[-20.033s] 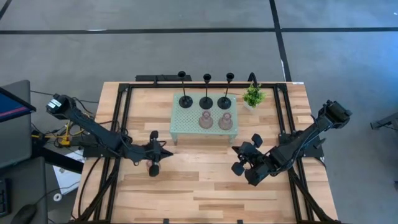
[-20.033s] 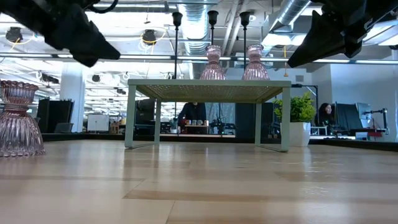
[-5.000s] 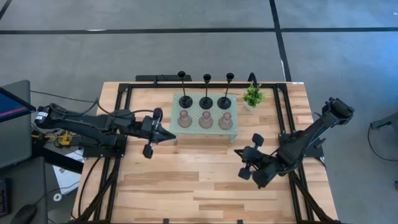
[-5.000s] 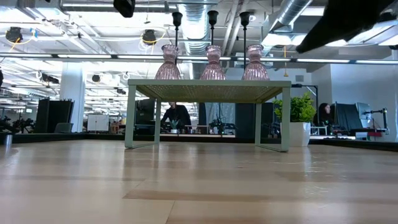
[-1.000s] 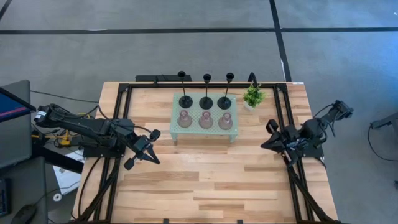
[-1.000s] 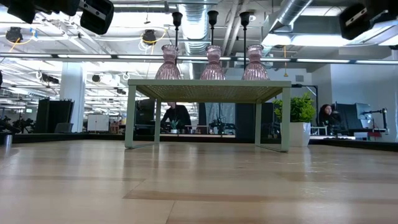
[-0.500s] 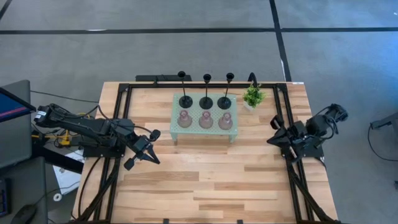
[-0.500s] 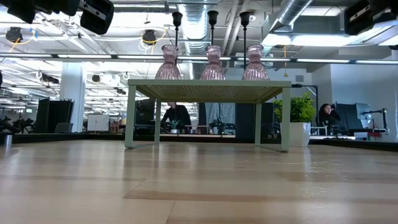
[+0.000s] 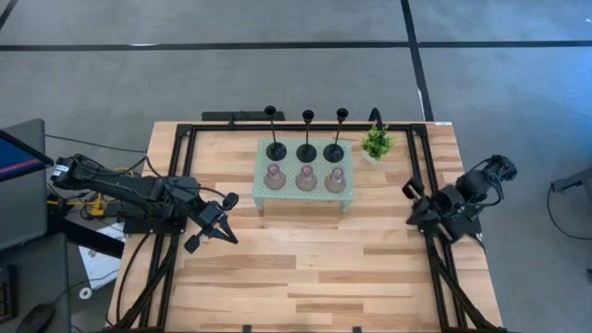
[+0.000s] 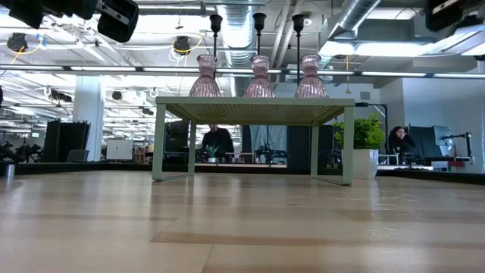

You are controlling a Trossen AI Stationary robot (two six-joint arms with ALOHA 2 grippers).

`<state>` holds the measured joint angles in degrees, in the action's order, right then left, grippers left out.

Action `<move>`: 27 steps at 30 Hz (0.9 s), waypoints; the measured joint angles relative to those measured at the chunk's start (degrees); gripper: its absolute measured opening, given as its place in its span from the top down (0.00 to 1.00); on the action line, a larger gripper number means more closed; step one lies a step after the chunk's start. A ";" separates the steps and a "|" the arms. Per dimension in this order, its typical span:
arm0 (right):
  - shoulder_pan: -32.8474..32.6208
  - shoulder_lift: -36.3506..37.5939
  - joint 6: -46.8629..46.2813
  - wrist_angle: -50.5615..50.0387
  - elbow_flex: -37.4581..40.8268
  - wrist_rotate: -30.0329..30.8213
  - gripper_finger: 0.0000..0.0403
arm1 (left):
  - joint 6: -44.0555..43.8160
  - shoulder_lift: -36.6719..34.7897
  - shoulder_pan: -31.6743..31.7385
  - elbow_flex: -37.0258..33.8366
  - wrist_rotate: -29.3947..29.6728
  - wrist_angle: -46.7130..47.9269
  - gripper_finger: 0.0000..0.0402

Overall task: Pick & Place candle stick holders
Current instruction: Return to Home Position

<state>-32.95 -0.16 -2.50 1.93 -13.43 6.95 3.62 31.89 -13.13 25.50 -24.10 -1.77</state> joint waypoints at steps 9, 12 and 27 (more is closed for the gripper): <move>-0.02 0.00 2.47 2.44 0.00 -11.42 1.00 | 0.00 -0.01 0.00 0.00 0.00 -0.01 0.97; 0.02 0.00 2.49 1.26 0.00 -11.42 1.00 | 0.01 0.00 0.00 0.00 0.00 -0.01 0.97; 0.02 0.01 3.89 4.23 7.18 -6.74 1.00 | 0.02 0.00 0.02 0.00 0.01 0.02 0.97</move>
<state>-32.93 -0.15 1.39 6.15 -6.25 0.21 3.64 31.89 -13.10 25.50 -24.08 -1.76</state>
